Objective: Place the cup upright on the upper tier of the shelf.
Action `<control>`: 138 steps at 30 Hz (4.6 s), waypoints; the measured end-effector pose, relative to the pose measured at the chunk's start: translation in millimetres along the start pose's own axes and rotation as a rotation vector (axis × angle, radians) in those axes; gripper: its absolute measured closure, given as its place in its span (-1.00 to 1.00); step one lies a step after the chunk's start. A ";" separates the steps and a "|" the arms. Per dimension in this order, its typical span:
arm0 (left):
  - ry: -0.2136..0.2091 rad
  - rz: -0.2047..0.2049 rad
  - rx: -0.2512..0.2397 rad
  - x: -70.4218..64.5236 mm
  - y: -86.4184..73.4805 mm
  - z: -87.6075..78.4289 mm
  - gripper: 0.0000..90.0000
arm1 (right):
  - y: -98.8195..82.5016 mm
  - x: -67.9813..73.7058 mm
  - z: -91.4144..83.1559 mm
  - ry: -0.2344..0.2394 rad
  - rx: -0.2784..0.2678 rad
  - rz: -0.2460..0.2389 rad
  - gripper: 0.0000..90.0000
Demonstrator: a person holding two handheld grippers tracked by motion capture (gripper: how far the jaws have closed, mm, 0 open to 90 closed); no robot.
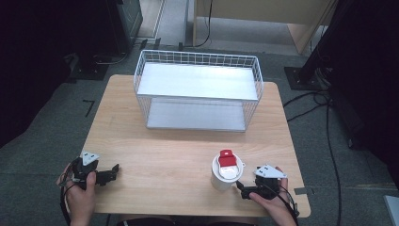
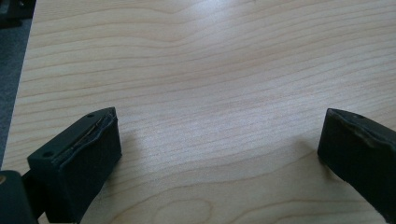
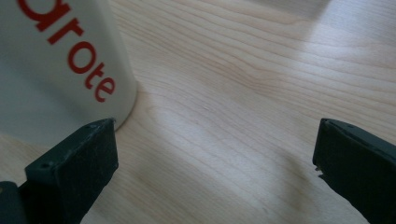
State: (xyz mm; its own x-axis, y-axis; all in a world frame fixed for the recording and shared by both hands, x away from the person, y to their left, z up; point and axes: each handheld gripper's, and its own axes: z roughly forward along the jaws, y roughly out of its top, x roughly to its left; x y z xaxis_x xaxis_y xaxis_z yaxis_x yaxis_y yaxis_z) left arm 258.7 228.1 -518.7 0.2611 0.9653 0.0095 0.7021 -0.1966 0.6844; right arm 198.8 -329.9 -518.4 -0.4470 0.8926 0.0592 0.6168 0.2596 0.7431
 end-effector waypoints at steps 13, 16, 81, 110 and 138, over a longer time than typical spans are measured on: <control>0.000 0.000 0.000 0.0 0.0 0.0 -1.00 | -0.6 18.8 -2.6 0.055 0.006 -0.052 -1.00; 0.000 0.000 0.000 0.0 0.0 0.0 -1.00 | -0.5 20.7 -2.9 0.060 0.007 -0.066 -1.00; 0.000 0.000 0.000 0.0 0.0 0.0 -1.00 | 35.0 68.8 -3.2 0.185 -0.320 0.045 -0.88; 0.000 0.001 0.001 0.1 0.0 0.0 -1.00 | 34.1 79.6 1.0 0.152 -0.372 0.033 -0.78; -0.001 0.001 0.000 0.2 0.0 -0.1 -1.00 | 37.2 90.4 3.0 0.121 -0.416 0.016 -0.79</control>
State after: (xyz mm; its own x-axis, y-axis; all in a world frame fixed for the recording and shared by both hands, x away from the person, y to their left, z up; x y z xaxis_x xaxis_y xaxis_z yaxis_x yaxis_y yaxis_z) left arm 258.8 228.3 -518.7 0.2623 0.9649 0.0094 0.7021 -0.1975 0.6842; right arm 183.3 -238.4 -487.4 -0.5278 0.8390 0.1323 0.3219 0.0535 0.9453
